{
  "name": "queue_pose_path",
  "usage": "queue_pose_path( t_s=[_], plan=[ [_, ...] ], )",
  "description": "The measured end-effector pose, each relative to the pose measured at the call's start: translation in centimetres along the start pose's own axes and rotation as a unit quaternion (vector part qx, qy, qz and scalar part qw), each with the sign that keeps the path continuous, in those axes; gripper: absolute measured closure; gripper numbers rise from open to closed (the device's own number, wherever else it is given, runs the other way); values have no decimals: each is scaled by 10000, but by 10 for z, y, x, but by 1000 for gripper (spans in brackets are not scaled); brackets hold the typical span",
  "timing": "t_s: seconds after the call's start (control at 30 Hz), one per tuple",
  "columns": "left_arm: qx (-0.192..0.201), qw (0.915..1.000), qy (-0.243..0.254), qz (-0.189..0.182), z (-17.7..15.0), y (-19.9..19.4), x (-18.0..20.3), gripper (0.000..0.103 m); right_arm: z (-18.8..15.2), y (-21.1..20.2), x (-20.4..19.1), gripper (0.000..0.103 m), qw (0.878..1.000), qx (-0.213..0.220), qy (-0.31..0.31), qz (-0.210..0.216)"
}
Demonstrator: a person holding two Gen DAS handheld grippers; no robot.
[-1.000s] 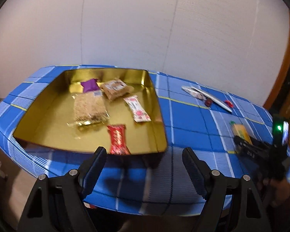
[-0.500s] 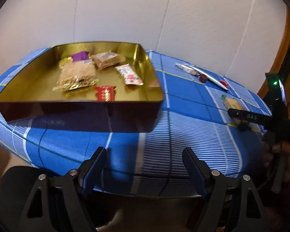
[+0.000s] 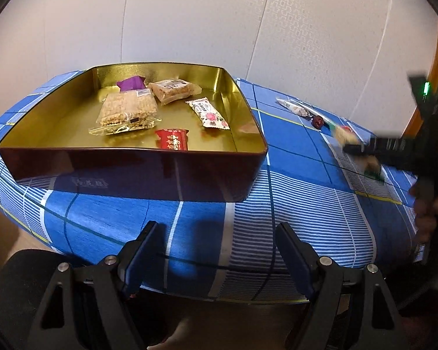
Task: Organize snacks
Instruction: 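Carry the WEIDAN cracker pack into the gold tray and open the right gripper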
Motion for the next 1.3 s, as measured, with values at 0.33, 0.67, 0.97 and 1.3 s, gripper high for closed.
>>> queue_pose_path(
  t_s=[0.33,0.67,0.97,1.3],
  plan=[
    [54,9998,-199,-18,-1,-2,-8,22,11,-34,-126,54,9863,-263,-813,1410],
    [83,9998,-166,-17,-2,-2,-7,22,-6,8,-212,54,9756,-772,-1651,1228],
    [101,9998,-146,11,-3,-2,-6,21,-19,40,-220,53,9689,-1096,-1983,992],
    [105,9999,-111,54,-3,0,-4,20,-18,21,-212,53,9695,-757,-1876,1381]
  ],
)
Point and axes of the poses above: each gripper's, at about its wrist camera, not at the fingertips, and y roughly the way its jaws point, x to its right, z to its top, the point moved 1 cm from there along y, roughly the way its jaws point, and after that the axes turned 14 degrees about y, right-handed, at the moved point
